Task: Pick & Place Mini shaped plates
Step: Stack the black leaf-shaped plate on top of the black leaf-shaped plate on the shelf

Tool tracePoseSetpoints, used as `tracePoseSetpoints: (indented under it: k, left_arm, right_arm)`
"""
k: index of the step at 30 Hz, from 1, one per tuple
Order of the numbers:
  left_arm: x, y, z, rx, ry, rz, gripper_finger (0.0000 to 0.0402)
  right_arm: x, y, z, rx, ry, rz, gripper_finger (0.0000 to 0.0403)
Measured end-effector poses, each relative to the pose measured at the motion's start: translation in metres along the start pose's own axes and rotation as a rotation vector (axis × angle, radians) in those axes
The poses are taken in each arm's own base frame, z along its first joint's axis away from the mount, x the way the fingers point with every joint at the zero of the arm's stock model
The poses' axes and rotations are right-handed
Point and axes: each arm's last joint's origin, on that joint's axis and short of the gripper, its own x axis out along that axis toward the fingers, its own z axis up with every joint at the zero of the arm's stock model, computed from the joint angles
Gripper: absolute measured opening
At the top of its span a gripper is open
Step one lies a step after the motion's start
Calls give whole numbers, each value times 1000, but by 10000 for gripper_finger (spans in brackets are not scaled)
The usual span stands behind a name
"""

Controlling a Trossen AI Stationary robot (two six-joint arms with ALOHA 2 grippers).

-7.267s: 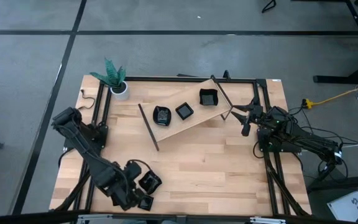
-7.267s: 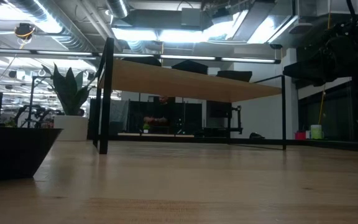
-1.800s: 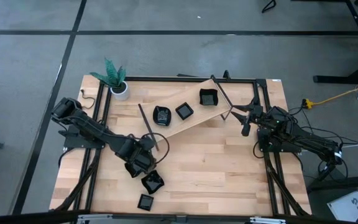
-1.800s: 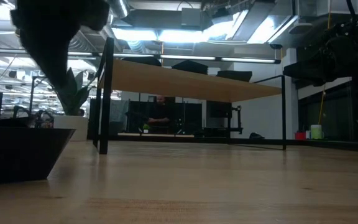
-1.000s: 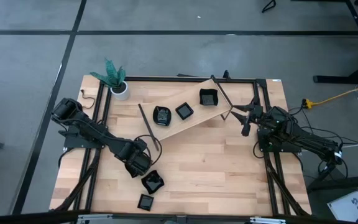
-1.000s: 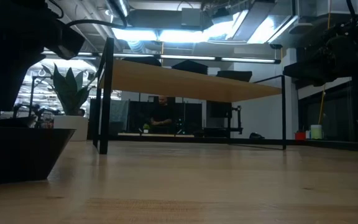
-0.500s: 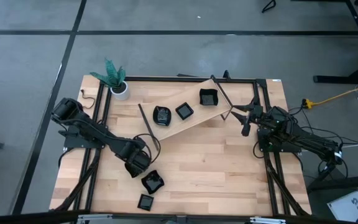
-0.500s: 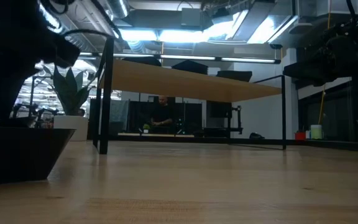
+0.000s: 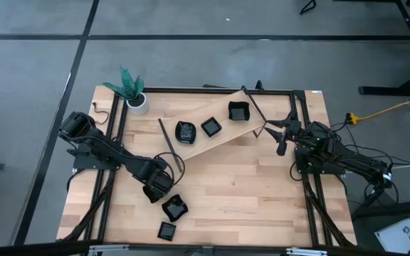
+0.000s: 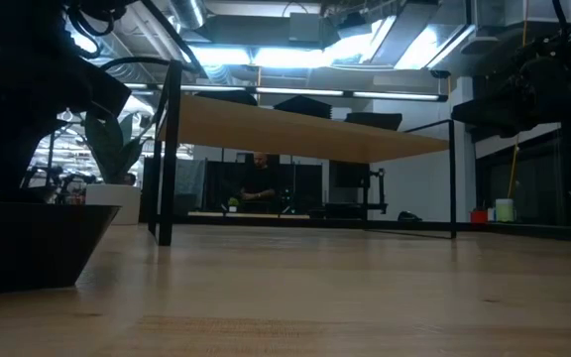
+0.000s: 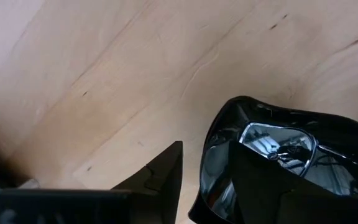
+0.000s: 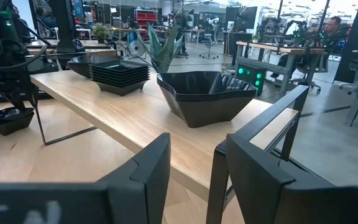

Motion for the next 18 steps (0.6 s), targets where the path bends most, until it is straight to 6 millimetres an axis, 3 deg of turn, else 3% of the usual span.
tracePoseSetpoints:
  k: [18]
  left_arm:
    - [0, 0, 0, 0, 1, 0, 17]
  right_arm:
    - [0, 0, 0, 0, 0, 0, 154]
